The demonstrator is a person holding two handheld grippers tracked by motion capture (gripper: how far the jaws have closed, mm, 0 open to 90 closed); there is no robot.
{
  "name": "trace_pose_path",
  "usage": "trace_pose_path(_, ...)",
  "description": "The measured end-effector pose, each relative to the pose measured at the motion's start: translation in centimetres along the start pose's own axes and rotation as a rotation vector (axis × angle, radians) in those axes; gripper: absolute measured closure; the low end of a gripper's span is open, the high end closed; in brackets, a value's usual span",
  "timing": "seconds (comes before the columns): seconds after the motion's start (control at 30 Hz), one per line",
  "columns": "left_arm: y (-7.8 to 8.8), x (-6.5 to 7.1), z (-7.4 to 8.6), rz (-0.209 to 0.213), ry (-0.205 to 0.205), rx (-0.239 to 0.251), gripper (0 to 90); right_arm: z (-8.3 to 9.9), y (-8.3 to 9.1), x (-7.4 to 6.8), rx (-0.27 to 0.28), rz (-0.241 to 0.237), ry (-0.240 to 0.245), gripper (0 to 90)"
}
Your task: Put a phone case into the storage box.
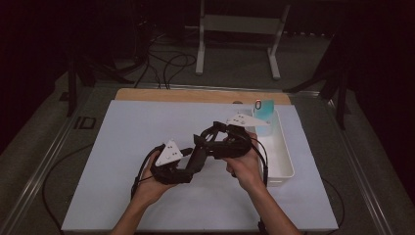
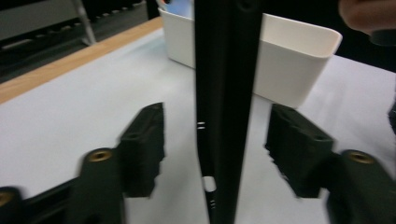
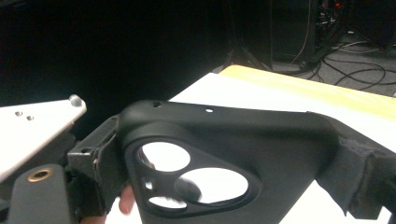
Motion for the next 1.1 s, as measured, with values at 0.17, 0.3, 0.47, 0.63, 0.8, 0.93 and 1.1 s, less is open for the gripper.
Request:
trace_pose_path(0.17, 0.8, -0.6, -0.6, -0.023, 0.028, 0.033, 13.8, 0.0, 0.0, 0.1, -0.001, 0.003, 0.003, 12.9)
trace_pose_path(0.3, 1.2, -1.0, -1.0, -0.037, 0.041, 0.049, 6.2, 0.2, -0.1, 0.2, -0.004, 0.003, 0.0, 12.9)
trace_pose_path(0.47, 1.9, -1.6, -1.4, -0.029, 0.059, 0.082, 0.5, 0.5, -0.2, 0.2, -0.01, 0.002, -0.003, 12.9)
trace_pose_path(0.63, 2.6, -2.5, -1.1, -0.066, 0.066, 0.099, 0.3, 0.5, -0.1, 0.3, -0.012, 0.007, -0.003, 12.9)
trace_pose_path(0.8, 3.3, -4.0, -0.4, -0.119, 0.066, 0.127, 0.3, 0.5, 0.0, 0.4, -0.01, 0.013, 0.002, 12.9)
trace_pose_path(0.93, 4.2, -5.3, 0.6, -0.149, 0.077, 0.152, 0.4, 0.5, 0.2, 0.6, -0.014, 0.018, -0.001, 12.9)
trace_pose_path(1.1, 5.2, -6.4, 2.2, -0.194, 0.079, 0.156, 0.4, 0.6, 0.3, 0.9, -0.013, 0.023, 0.001, 12.9)
Point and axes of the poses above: each handheld gripper's, and its own axes: y roughly backward along the jaws, z roughly out of its underside, x roughly to its right, the point moved 7 cm from there along -y, roughly forward along the jaws, and after that the axes turned 14 degrees about y, right-handed, at the moved point
